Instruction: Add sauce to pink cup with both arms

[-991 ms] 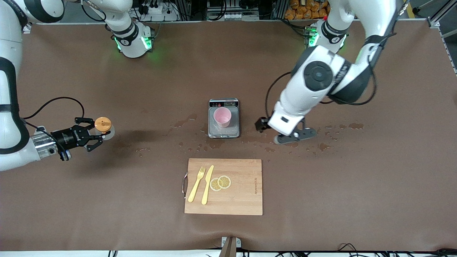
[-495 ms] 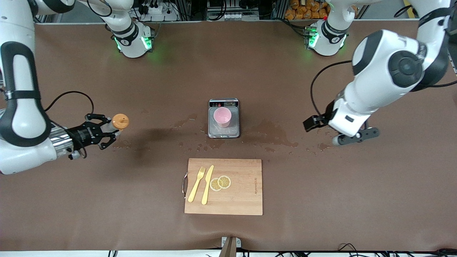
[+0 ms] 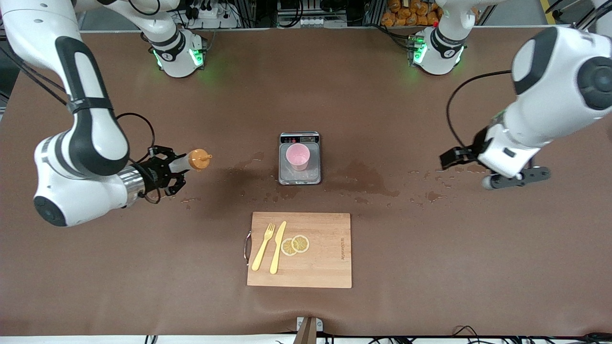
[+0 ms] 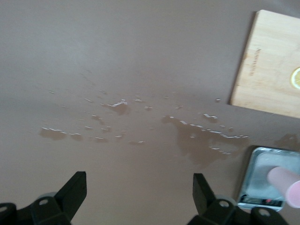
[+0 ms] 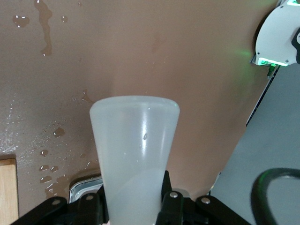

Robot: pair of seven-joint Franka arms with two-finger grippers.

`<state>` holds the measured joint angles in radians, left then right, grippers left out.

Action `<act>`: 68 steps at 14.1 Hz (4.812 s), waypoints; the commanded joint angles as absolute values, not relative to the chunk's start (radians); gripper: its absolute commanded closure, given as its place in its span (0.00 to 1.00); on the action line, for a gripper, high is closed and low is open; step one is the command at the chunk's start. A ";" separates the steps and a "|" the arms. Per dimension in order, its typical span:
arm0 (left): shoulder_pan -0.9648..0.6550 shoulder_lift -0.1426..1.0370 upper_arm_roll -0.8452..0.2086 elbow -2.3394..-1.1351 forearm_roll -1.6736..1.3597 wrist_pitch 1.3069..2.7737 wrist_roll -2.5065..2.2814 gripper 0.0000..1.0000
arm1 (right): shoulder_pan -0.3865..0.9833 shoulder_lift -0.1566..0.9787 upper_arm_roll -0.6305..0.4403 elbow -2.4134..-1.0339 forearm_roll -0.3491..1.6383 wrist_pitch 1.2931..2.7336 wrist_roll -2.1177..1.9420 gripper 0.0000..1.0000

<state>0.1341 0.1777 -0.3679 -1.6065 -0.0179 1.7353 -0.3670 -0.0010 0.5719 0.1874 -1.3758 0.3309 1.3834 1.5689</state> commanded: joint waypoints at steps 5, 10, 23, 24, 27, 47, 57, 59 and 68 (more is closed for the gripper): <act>-0.041 0.100 -0.209 -1.649 0.048 1.646 -0.206 0.00 | 0.146 0.551 0.179 -1.335 0.227 1.403 1.816 0.73; -0.120 0.034 -0.115 -1.655 0.051 1.591 -0.153 0.00 | 0.231 0.564 0.179 -1.336 0.155 1.437 1.974 0.73; -0.129 -0.028 -0.060 -1.658 0.018 1.574 -0.198 0.00 | 0.376 0.620 0.176 -1.336 -0.047 1.436 2.180 0.73; -0.129 -0.028 -0.060 -1.658 0.018 1.572 -0.155 0.00 | 0.382 0.627 0.176 -1.336 -0.052 1.436 2.198 0.73; -0.124 -0.028 -0.040 -1.660 0.015 1.572 -0.117 0.00 | 0.425 0.646 0.176 -1.336 -0.112 1.434 2.236 0.73; -0.092 -0.046 -0.021 -1.649 -0.028 1.540 -0.003 0.00 | 0.381 0.654 0.187 -1.333 -0.134 1.434 2.166 1.00; -0.094 -0.057 -0.025 -1.649 -0.028 1.539 -0.018 0.00 | 0.014 0.545 0.187 -1.305 0.280 1.356 1.714 1.00; -0.092 -0.057 -0.018 -1.643 -0.032 1.539 -0.018 0.00 | -0.075 0.545 0.187 -1.305 0.372 1.342 1.593 1.00; -0.092 -0.054 -0.018 -1.641 -0.029 1.539 -0.018 0.00 | -0.397 0.681 0.181 -1.321 0.710 1.240 1.229 1.00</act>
<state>-0.0980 -0.0412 -0.0177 -1.6429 -0.0198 1.5524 -0.0204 -0.3326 0.6326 0.1623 -1.3264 0.6456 1.2749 1.2871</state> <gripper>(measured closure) 0.000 0.643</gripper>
